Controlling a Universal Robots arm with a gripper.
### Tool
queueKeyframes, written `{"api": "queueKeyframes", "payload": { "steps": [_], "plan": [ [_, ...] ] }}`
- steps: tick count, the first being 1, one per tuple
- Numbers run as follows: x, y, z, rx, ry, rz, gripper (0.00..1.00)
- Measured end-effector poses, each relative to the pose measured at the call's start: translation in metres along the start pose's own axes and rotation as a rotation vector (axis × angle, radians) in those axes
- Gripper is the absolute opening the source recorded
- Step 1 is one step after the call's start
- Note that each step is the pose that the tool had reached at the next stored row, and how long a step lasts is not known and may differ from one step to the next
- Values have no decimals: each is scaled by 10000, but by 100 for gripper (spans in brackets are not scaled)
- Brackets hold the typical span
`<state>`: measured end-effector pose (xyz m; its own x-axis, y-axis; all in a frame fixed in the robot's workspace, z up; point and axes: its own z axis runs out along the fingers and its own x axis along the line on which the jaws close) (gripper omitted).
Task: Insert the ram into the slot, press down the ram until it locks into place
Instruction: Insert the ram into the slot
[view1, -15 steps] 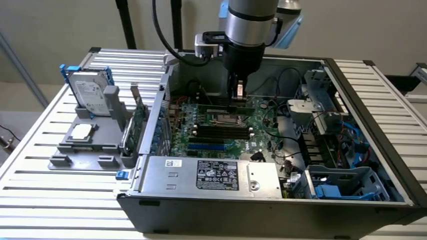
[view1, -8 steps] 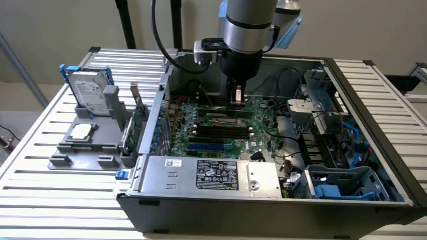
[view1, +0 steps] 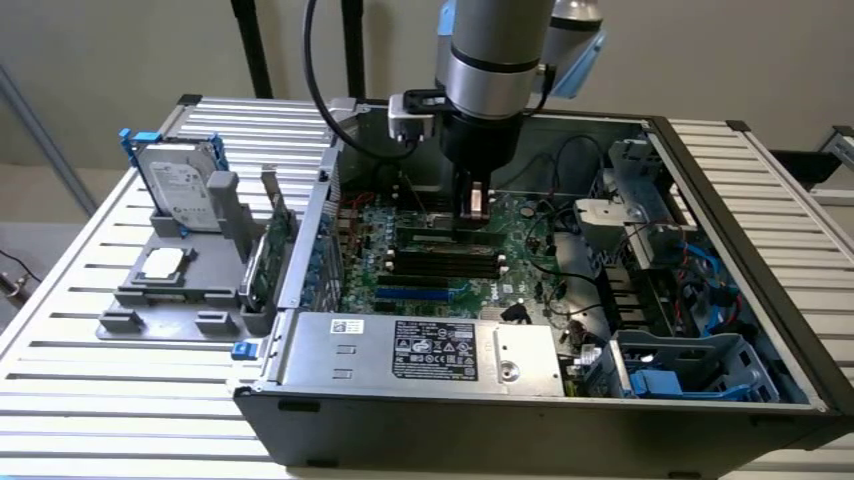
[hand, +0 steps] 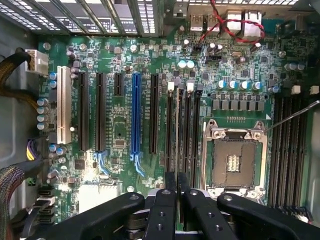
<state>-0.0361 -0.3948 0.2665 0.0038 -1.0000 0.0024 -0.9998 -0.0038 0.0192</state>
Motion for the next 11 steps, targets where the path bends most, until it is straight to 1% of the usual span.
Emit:
{"api": "queueKeyframes", "payload": {
  "steps": [6,8,11],
  "plan": [
    [0,-2,83,8,146,3,13],
    [0,-2,117,8,177,3,13],
    [0,-3,172,9,197,3,13]
  ]
}}
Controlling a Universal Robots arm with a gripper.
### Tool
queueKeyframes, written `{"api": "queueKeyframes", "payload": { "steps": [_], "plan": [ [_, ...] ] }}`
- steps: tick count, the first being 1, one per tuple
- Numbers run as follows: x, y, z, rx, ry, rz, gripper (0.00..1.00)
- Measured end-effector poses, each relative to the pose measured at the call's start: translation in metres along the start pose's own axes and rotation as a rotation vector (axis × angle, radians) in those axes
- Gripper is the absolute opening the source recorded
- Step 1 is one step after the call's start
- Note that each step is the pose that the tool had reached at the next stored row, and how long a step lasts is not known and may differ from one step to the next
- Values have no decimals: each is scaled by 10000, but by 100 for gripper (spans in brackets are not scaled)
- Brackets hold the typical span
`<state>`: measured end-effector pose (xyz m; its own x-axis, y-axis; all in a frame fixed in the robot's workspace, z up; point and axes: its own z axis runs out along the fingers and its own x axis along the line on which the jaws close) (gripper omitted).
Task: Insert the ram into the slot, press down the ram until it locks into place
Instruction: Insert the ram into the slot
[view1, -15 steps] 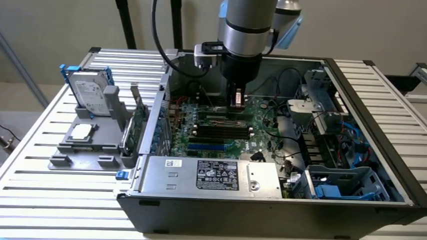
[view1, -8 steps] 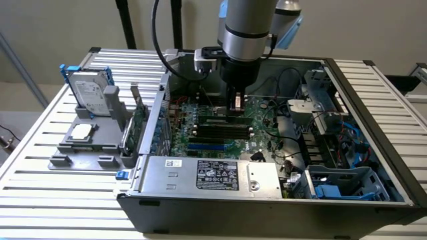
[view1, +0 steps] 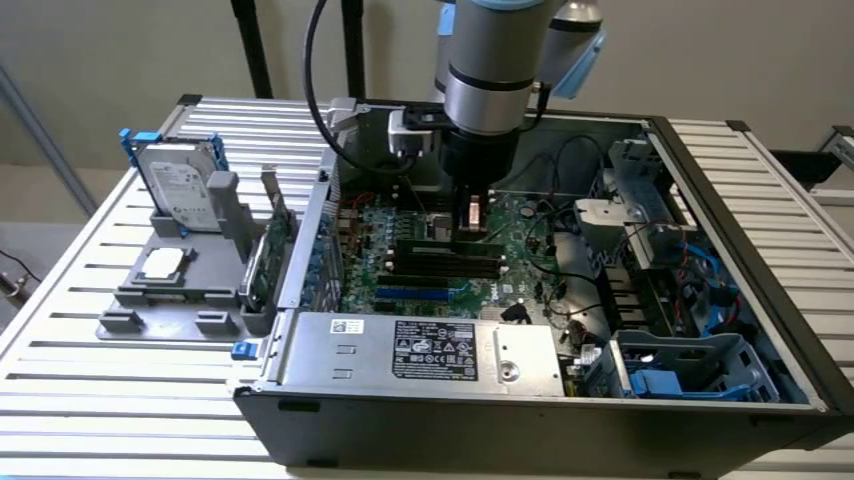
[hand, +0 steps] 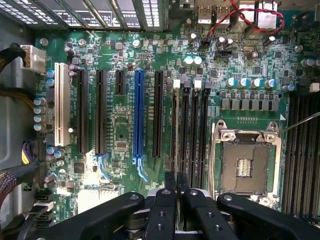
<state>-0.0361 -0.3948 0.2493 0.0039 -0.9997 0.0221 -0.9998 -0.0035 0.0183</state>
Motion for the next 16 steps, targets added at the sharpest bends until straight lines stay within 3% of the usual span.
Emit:
{"api": "queueKeyframes", "payload": {
  "steps": [9,16],
  "plan": [
    [-2,-1,60,25,45,2,13],
    [-2,3,92,82,133,5,13]
  ]
}}
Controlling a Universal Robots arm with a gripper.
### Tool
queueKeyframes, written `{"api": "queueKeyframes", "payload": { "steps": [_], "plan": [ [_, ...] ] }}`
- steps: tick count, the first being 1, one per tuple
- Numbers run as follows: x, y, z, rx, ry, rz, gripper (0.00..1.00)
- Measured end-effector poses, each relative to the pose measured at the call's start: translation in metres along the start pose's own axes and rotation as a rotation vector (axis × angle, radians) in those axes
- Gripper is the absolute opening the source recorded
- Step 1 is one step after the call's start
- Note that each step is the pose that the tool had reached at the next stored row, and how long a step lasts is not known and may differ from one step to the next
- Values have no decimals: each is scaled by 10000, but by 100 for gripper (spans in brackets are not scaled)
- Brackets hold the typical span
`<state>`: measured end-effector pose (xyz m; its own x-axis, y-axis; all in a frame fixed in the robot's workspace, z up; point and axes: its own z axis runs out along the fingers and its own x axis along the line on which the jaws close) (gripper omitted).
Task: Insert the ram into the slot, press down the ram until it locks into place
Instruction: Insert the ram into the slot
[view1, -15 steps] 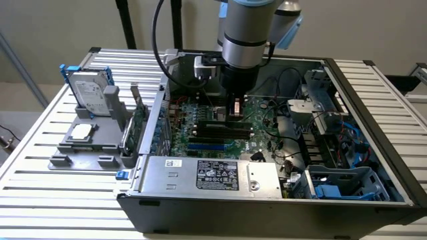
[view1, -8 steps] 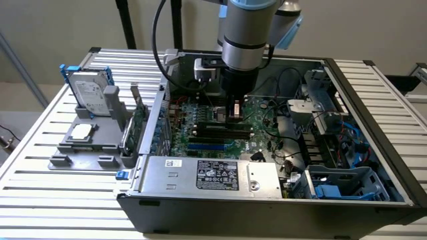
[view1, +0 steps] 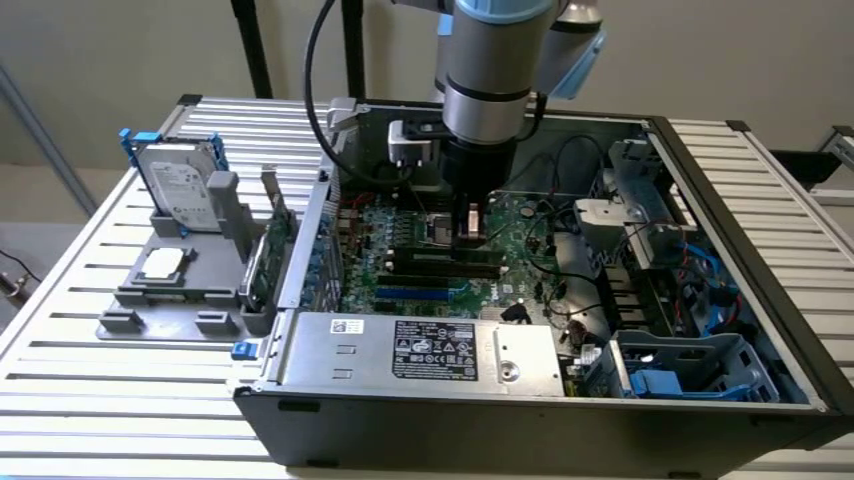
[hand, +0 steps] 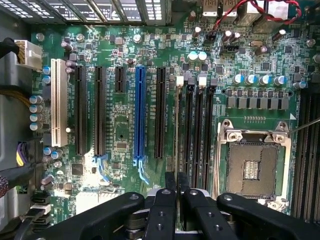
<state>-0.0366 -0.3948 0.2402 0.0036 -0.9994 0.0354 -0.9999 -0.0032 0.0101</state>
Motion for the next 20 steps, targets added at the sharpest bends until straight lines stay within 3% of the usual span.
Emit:
{"api": "queueKeyframes", "payload": {
  "steps": [4,8,20],
  "plan": [
    [0,19,11,66,49,3,13],
    [-2,43,19,142,59,8,13],
    [-27,49,47,149,64,89,13]
  ]
}}
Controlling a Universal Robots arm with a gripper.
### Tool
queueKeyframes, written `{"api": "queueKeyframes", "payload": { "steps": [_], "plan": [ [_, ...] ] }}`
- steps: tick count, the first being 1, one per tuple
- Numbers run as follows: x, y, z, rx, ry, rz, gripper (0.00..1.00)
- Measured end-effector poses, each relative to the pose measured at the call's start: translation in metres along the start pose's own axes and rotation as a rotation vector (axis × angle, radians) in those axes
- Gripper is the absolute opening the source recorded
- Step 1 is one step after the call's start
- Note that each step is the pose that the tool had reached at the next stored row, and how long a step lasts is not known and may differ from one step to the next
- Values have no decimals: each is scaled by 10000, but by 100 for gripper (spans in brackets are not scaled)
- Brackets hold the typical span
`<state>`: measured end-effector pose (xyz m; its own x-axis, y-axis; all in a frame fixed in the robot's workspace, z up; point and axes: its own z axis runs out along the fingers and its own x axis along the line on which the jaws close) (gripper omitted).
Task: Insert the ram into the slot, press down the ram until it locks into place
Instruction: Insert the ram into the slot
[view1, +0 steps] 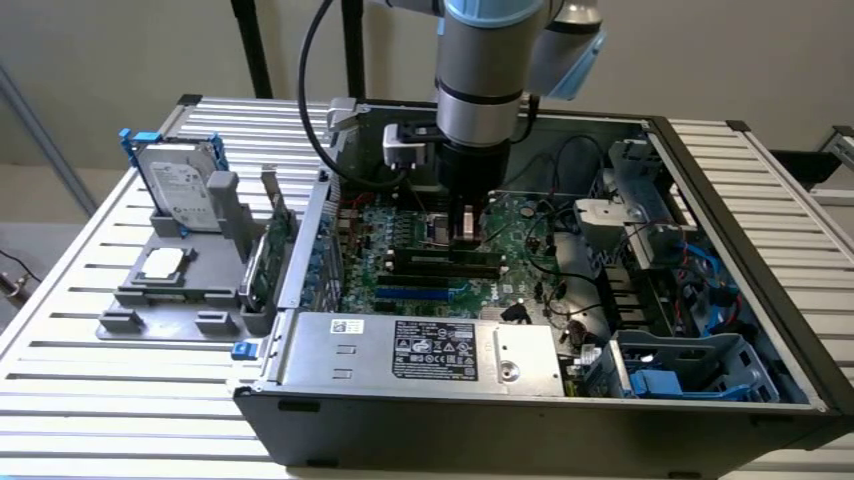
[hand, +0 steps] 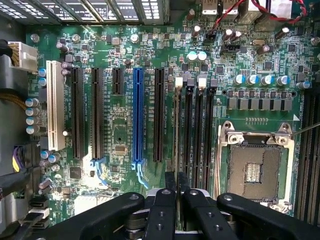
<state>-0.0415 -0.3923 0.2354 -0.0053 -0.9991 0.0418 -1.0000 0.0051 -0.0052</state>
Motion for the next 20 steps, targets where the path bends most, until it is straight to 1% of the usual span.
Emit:
{"api": "queueKeyframes", "payload": {
  "steps": [20],
  "plan": [
    [-20,1,54,-1,4,31,13]
  ]
}}
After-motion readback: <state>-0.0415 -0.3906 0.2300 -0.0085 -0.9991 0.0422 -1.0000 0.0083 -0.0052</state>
